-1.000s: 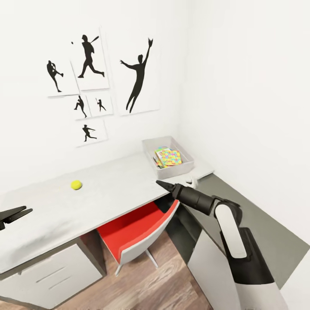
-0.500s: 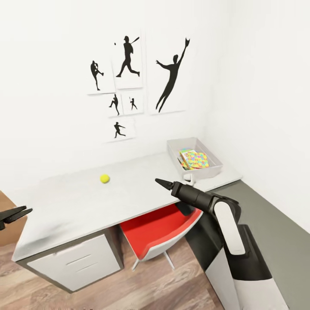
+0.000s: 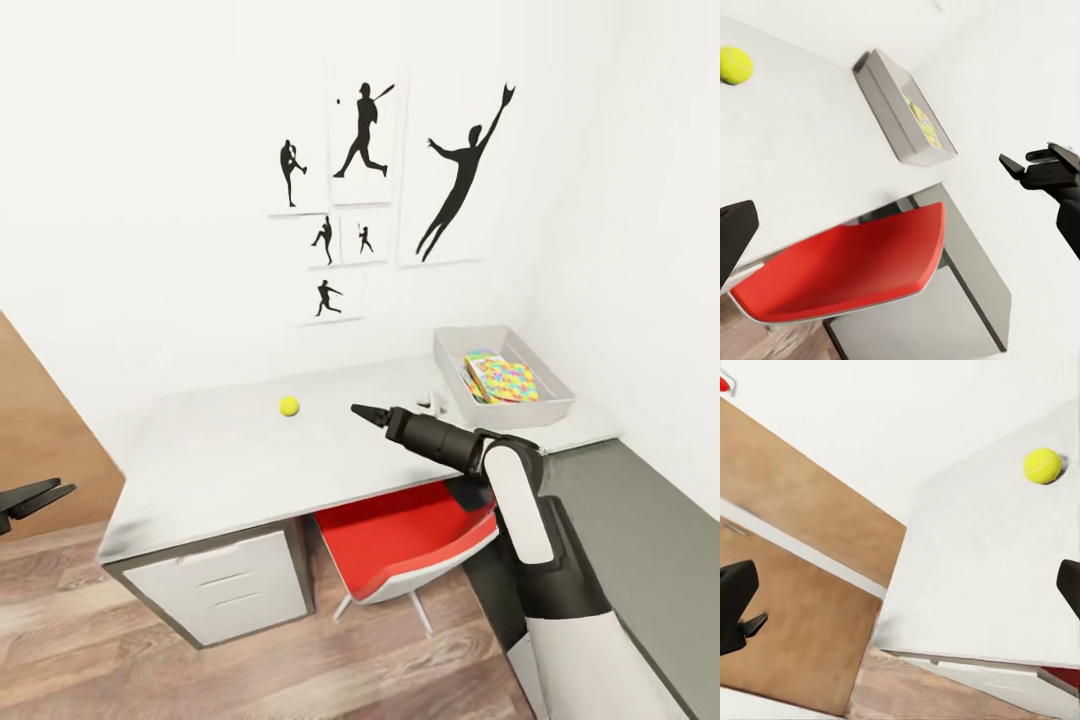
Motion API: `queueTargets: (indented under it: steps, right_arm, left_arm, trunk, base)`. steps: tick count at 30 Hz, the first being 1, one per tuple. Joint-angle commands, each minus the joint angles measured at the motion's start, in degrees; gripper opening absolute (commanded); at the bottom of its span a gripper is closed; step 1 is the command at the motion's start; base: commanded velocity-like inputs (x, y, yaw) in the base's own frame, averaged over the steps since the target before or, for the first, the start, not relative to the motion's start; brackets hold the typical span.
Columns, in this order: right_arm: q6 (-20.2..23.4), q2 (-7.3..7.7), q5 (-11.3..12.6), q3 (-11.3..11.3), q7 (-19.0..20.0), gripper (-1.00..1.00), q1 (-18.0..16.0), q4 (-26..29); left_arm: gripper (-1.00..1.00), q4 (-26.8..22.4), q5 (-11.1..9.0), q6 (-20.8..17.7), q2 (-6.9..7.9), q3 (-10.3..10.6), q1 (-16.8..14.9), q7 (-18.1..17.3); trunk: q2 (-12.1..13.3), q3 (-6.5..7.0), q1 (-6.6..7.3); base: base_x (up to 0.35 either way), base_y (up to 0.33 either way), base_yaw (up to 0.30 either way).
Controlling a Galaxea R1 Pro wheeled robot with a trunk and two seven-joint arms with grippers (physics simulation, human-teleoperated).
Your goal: Put all the toys in the child's room - the three board games (two on the bed and one on the table), the two jigsaw puzzles on the table, and the tennis ball on the table - inside the toy box on the table in the child's room.
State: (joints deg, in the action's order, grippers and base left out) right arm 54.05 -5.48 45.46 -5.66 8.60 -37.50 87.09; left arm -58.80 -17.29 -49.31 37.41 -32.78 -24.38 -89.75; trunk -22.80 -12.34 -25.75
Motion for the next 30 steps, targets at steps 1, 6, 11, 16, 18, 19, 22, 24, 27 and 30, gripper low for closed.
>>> queueTargets:
  steps: [1,6,11,16,18,19,22,24,27,30]
  right_arm:
    - [0.39,-0.46,-0.62,-0.45,0.14,1.00,-0.79,-1.08]
    - [0.40,-1.32,-0.74,-1.45,-0.92,1.00,-2.57,-4.69]
    - [0.17,-1.55,-0.73,-1.72,-1.61,1.00,-3.28,-6.53]
    - [0.06,-1.62,-0.74,-1.80,-1.87,1.00,-3.55,-7.35]
    - [0.04,-1.63,-0.75,-1.80,-1.89,1.00,-3.58,-7.56]
    - [0.04,-1.63,-0.77,-1.81,-1.90,1.00,-3.60,-7.76]
    - [0.05,-1.64,-0.80,-1.81,-1.91,1.00,-3.62,-8.12]
    - [0.03,-1.64,-0.80,-1.81,-1.92,1.00,-3.64,-8.36]
    - [0.02,-1.61,-0.81,-1.81,-1.92,1.00,-3.93,-9.00]
    - [-0.02,-1.53,-0.81,-1.81,-1.92,1.00,-4.15,-9.53]
  left_arm:
    - [1.00,0.00,0.06,-0.61,0.02,0.00,-0.06,-0.25]
    - [1.00,0.00,0.06,-0.61,0.03,0.00,-0.06,-0.25]
    - [1.00,0.00,0.06,-0.61,0.03,0.00,-0.06,-0.25]
    - [1.00,0.00,0.06,-0.61,0.03,0.00,-0.06,-0.25]
    - [1.00,0.00,0.06,-0.61,0.03,0.00,-0.06,-0.25]
    - [1.00,0.00,0.06,-0.61,0.03,0.00,-0.06,-0.25]
    - [1.00,0.00,0.06,-0.61,0.03,0.00,-0.06,-0.25]
    - [1.00,0.00,0.08,-0.61,0.03,0.00,-0.06,-0.25]
    - [1.00,0.00,0.07,-0.61,0.03,0.00,-0.06,-0.25]
    - [1.00,0.00,0.11,-0.61,0.03,-0.04,-0.06,-0.25]
  trunk:
    - [-0.12,-0.14,-0.03]
    - [-0.12,-0.24,-0.03]
    - [-0.12,-0.35,-0.03]
    - [-0.12,-0.46,-0.03]
    - [-0.12,-0.51,-0.03]
    - [-0.12,-0.53,-0.03]
    - [-0.12,-0.61,-0.03]
    - [-0.12,-0.65,-0.03]
    - [-0.12,-0.73,-0.03]
    - [-0.12,-0.80,-0.03]
  base:
    - [0.000,0.001,0.279]
    - [0.000,0.039,0.279]
    - [0.000,0.181,0.279]
    - [0.000,0.099,0.279]
    - [0.000,0.030,0.279]
    - [0.000,0.017,0.279]
    - [0.000,0.045,0.279]
    - [0.010,0.128,0.279]
    - [0.043,0.197,0.278]
    - [0.067,0.245,0.278]
